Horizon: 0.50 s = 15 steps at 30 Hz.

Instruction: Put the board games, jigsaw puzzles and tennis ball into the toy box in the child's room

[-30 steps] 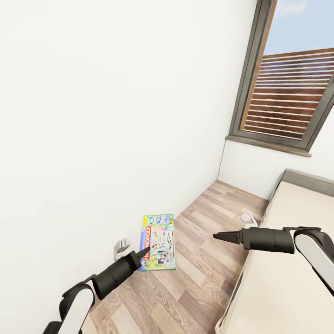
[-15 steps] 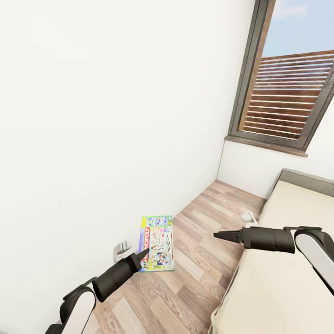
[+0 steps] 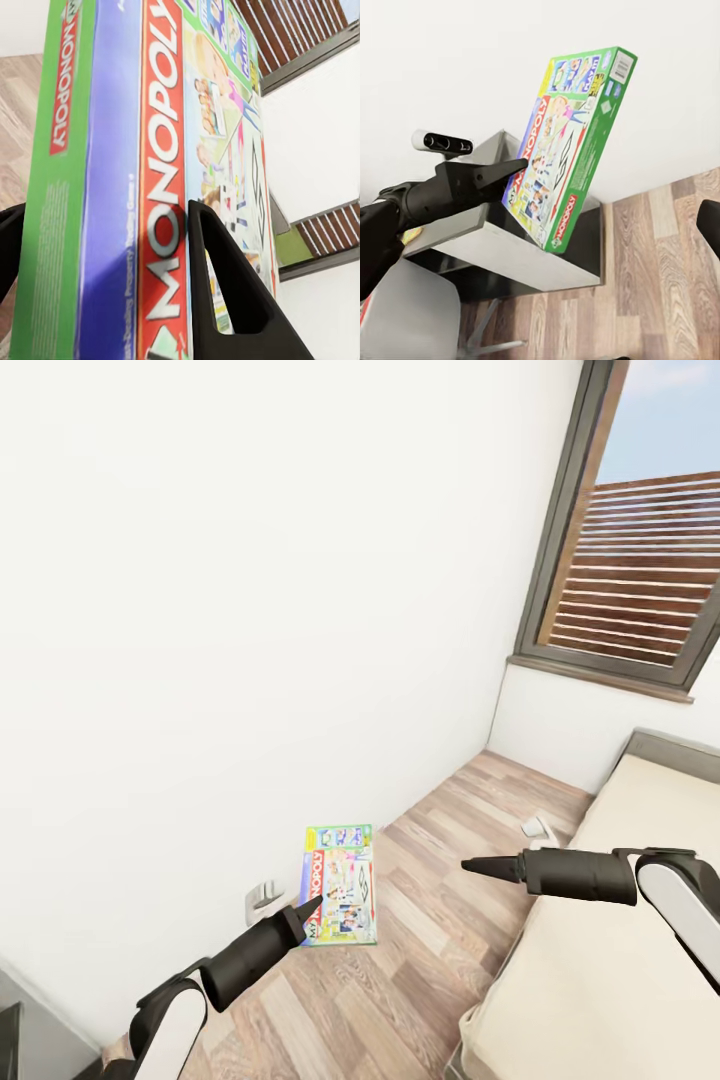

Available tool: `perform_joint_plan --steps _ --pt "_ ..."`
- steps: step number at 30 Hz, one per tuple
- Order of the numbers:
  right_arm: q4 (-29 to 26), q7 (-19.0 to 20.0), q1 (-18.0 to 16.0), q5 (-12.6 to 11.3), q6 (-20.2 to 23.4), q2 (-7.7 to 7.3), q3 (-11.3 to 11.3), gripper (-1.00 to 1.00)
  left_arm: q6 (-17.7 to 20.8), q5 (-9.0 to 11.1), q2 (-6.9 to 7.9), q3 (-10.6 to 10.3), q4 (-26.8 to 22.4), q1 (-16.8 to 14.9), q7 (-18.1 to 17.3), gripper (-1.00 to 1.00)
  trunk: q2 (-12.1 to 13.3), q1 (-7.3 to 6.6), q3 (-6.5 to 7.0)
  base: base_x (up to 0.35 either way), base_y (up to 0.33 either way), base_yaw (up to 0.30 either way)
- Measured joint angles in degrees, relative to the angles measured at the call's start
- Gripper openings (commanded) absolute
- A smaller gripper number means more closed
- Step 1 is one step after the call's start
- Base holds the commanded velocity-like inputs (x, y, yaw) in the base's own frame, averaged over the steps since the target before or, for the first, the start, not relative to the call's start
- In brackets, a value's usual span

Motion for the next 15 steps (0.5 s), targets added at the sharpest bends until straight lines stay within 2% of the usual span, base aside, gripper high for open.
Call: perform_joint_plan --steps 5,9,15 --pt "0.0 0.0 0.0 0.0 0.0 0.06 0.4 1.0 0.0 0.0 -0.04 -0.5 0.0 0.0 -0.1 -1.0 0.0 0.0 0.11 -0.016 -0.004 0.274" --pt "0.0 -0.2 0.0 0.1 0.0 0.35 0.9 1.0 0.0 0.1 0.12 -3.5 0.0 -0.2 -0.1 -1.0 0.0 0.0 0.2 -0.004 -0.001 0.282" --pt "0.0 -0.2 0.0 0.3 0.0 0.45 0.9 1.0 0.0 -0.1 0.29 -4.4 0.0 -0.2 -0.1 -1.0 0.0 0.0 0.36 -0.001 0.0 0.284"
